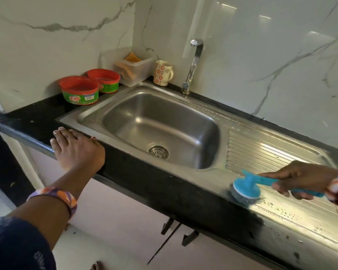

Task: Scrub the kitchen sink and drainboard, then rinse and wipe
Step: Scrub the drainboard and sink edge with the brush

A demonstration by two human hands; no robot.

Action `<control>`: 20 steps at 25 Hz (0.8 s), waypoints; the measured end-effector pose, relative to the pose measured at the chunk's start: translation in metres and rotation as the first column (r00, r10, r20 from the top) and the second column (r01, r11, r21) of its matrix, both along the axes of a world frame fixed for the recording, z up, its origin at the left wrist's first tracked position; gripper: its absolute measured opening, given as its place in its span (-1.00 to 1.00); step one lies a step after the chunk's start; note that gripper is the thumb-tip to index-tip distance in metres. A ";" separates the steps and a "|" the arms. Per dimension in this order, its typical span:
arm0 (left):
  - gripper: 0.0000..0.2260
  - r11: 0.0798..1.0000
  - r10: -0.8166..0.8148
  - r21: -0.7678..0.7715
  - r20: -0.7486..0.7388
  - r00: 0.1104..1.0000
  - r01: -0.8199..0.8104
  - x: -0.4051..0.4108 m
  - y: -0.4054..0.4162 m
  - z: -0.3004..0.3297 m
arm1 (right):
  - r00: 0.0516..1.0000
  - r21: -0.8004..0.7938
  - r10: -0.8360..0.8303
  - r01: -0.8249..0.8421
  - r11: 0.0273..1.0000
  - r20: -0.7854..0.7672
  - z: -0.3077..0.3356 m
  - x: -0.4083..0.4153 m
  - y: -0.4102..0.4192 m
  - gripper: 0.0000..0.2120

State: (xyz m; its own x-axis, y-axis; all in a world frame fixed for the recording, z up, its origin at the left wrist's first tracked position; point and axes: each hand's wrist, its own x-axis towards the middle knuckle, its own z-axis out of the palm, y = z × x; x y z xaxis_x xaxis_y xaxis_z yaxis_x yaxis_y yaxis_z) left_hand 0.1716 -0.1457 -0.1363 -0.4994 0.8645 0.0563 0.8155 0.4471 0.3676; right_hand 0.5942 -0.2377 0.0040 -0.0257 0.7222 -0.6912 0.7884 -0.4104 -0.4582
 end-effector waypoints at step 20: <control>-0.44 0.999 -0.023 0.029 -0.006 1.000 0.024 -0.002 -0.003 -0.001 | 0.994 0.165 -0.093 0.100 0.981 -0.049 -0.030 -0.022 0.033 -0.63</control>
